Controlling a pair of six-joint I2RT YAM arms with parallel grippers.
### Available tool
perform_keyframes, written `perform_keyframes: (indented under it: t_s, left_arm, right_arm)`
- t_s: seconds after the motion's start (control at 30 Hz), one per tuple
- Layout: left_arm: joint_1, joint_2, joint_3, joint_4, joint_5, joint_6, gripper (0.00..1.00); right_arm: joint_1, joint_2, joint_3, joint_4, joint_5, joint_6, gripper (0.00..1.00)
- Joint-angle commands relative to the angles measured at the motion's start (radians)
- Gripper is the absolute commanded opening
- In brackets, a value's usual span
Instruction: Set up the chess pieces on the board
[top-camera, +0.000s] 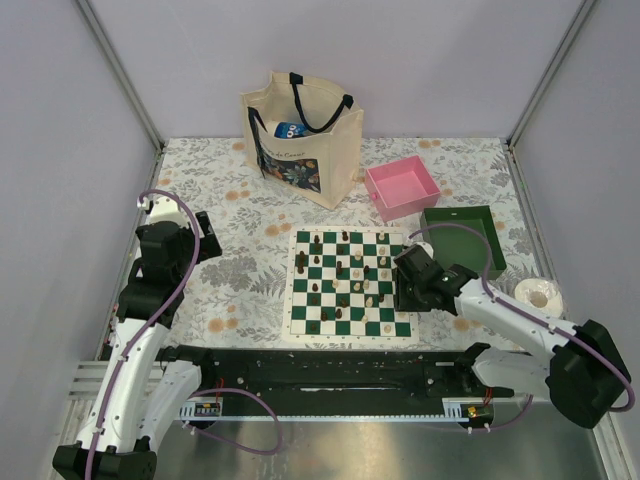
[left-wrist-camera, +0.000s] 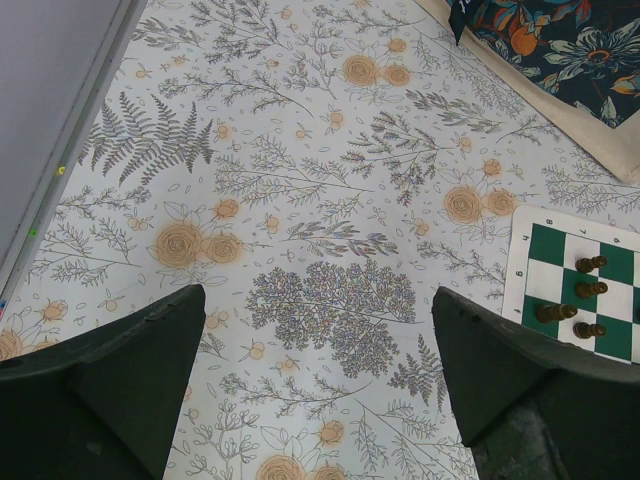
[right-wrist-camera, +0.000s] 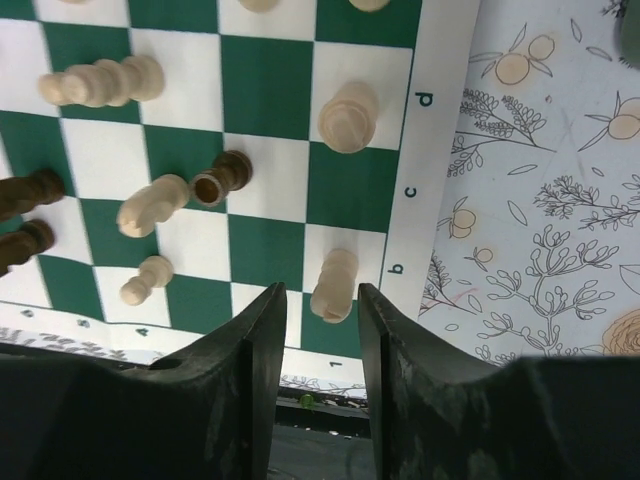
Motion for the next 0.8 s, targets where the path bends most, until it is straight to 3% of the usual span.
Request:
perform_keyframes:
  t_s: [0.0, 0.3, 0.5, 0.77]
  left_arm:
    - [0.005, -0.007, 0.017, 0.017, 0.0, -0.002, 0.99]
    - [0.005, -0.007, 0.017, 0.019, 0.005, -0.002, 0.99]
    - [0.005, -0.009, 0.019, 0.019, 0.003, -0.002, 0.99]
    - [0.006, -0.012, 0.017, 0.019, 0.002, -0.002, 0.99]
  right_arm:
    - [0.01, -0.113, -0.003, 0.046, -0.009, 0.031, 0.45]
    - [0.055, -0.072, 0.068, 0.065, -0.039, 0.022, 0.46]
    - [0.168, 0.036, 0.152, 0.101, -0.013, 0.032, 0.46]
    - [0.205, 0.203, 0.235, 0.092, 0.058, 0.04, 0.45]
